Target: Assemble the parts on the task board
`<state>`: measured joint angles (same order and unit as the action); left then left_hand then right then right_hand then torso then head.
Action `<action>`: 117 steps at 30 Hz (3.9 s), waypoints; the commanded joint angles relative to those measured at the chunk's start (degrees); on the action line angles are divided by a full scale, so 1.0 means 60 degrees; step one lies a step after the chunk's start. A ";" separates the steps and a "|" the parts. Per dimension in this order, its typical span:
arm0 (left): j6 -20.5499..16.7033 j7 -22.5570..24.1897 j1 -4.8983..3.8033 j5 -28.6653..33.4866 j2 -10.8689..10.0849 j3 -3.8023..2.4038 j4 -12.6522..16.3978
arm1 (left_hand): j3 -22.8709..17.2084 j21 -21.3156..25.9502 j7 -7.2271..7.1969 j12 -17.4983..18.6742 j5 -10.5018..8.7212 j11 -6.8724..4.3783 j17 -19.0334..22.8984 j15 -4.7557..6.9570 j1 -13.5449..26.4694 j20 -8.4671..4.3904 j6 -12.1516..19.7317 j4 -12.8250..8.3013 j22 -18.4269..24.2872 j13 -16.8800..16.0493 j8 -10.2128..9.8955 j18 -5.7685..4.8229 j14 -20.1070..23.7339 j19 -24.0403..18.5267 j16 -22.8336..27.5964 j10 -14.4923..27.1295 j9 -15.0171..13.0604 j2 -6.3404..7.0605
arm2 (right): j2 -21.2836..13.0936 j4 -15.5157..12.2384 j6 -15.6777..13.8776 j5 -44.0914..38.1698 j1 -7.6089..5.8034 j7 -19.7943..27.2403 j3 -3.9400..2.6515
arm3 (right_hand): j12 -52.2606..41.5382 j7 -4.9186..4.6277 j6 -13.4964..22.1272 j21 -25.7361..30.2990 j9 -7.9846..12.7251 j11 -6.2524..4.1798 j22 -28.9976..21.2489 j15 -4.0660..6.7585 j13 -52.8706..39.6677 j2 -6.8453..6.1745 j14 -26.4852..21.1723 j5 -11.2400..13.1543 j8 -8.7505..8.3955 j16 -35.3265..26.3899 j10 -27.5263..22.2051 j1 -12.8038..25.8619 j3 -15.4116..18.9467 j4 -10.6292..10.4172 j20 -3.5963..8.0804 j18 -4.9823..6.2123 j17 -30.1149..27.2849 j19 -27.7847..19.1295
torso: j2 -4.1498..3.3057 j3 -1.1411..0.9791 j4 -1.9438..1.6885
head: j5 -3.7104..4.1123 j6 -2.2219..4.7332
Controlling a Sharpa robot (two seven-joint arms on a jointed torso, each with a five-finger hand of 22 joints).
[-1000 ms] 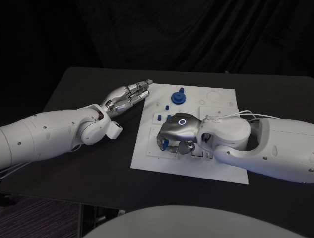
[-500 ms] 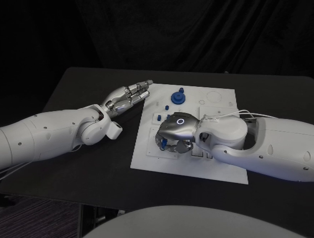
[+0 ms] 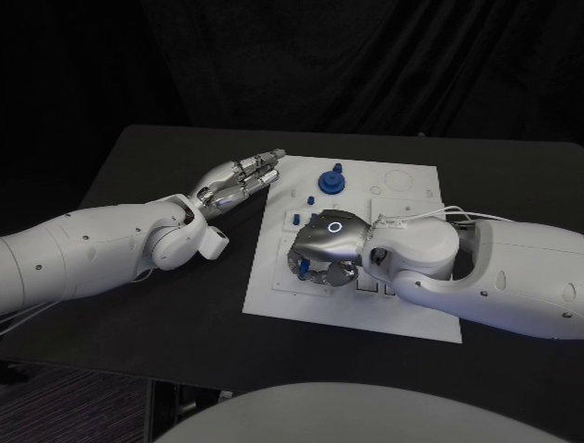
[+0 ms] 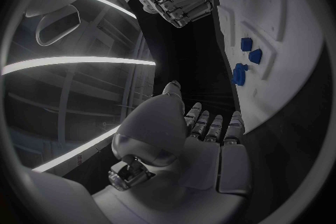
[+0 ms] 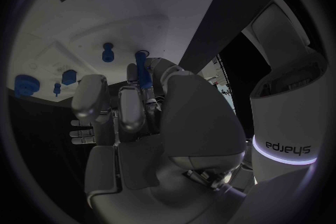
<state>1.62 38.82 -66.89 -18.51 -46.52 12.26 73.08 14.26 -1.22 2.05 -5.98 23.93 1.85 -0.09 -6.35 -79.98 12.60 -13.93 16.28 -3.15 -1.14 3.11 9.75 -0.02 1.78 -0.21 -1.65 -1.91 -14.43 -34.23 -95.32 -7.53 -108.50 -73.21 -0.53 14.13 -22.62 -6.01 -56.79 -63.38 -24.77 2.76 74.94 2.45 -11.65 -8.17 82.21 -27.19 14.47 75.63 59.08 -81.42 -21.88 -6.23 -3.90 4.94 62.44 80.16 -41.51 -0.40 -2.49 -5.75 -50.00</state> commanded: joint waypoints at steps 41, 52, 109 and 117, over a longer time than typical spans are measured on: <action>0.0245 0.0240 0.0050 0.0002 0.0026 -0.0007 -0.0039 | -0.0135 -0.0047 0.0026 -0.0195 0.0101 0.0271 0.0015 -0.0019 -0.0166 -0.0002 -0.0103 -0.0012 0.0003 -0.0041 0.0047 0.0073 0.0003 0.0034 0.0035 -0.0149 -0.0019 -0.0073 | -0.0049 -0.0021 0.0174 -0.0087 0.0067 -0.0287 0.0004 | 0.0312 0.0007 0.0412 0.0621 0.0253 0.0141 0.1236 -0.0082 -0.0088 -0.0168 -0.0387 0.0011 -0.0632 -0.0364 -0.0602 0.0216 -0.0241 0.0053 -0.0040 0.0135 -0.0484 -0.0367 | 0.0001 -0.0010 0.0005 | 0.0021 0.0001; 0.0249 0.0223 0.0053 0.0002 0.0001 -0.0007 -0.0028 | -0.0162 -0.0050 0.0106 -0.0204 0.0140 0.0259 0.0015 -0.0023 -0.0209 0.0002 -0.0153 -0.0033 0.0004 -0.0041 0.0059 0.0071 0.0003 0.0038 0.0035 -0.0157 -0.0025 -0.0087 | -0.0062 -0.0034 0.0232 -0.0087 0.0074 -0.0238 0.0004 | 0.0616 0.0427 0.1469 0.0972 0.1015 0.0364 0.1160 -0.0258 -0.0111 -0.0514 -0.0564 0.0027 -0.1726 -0.0497 -0.1262 0.0732 -0.0329 -0.0287 -0.0215 0.0187 -0.0702 -0.0528 | -0.0003 -0.0006 0.0012 | 0.0005 0.0001; -0.0433 0.0789 0.0070 0.0002 -0.0355 -0.0006 0.0358 | 0.0174 0.0075 -0.1516 0.0370 -0.0284 -0.0343 0.0015 0.0548 0.0390 -0.0546 0.0956 0.0075 0.0270 0.0034 -0.0322 0.0073 0.0003 -0.0142 0.0035 -0.0079 0.0119 -0.0204 | -0.5145 -0.1336 -0.1029 0.5726 -0.0996 -0.2386 0.0017 | -1.1230 0.0610 -0.0795 -0.2615 -0.0161 -0.0713 0.2022 0.0394 -1.3058 0.0191 0.1295 0.0017 0.0689 0.2389 0.5153 0.2625 0.0907 -0.1581 0.0388 -0.0443 0.4581 0.1033 | 0.0015 0.0010 0.0058 | 0.0175 0.0001; -0.0277 0.0645 0.0079 0.0002 -0.0361 -0.0006 0.0338 | 0.0143 0.0067 -0.1353 0.0400 -0.0240 -0.0222 0.0015 0.0468 0.0326 -0.0474 0.0970 0.0068 0.0259 0.0038 -0.0324 0.0066 0.0003 -0.0130 0.0035 -0.0070 0.0120 -0.0230 | -0.5218 -0.1533 0.0620 0.4451 -0.0967 -0.4184 0.0020 | -1.1230 0.0893 -0.0932 -0.3755 -0.1721 -0.0926 0.2310 0.0684 -1.3058 0.0058 0.1298 -0.0009 0.1906 0.2394 0.5153 0.3656 0.1270 -0.1736 0.0624 -0.0666 0.4593 0.1391 | 0.0004 0.0008 0.0015 | 0.0312 0.0001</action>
<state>-0.37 38.84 -66.56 -18.50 -48.76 12.26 75.07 15.07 -0.86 -6.41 -3.86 22.28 0.21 -0.08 -3.26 -77.62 9.63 -8.08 16.59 -1.56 -0.98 1.39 9.75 -0.02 0.85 -0.21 -2.04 -1.24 -15.88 -65.43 -104.11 -10.88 -76.97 -79.12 -16.90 14.27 -89.86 -0.54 -62.05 -85.82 -35.12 -2.50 74.92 6.45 -74.95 -7.81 83.99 -27.20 25.80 89.84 83.97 -59.59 -14.46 -16.67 -0.35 1.76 74.95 83.88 -41.43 -0.33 -2.29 -4.14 -50.00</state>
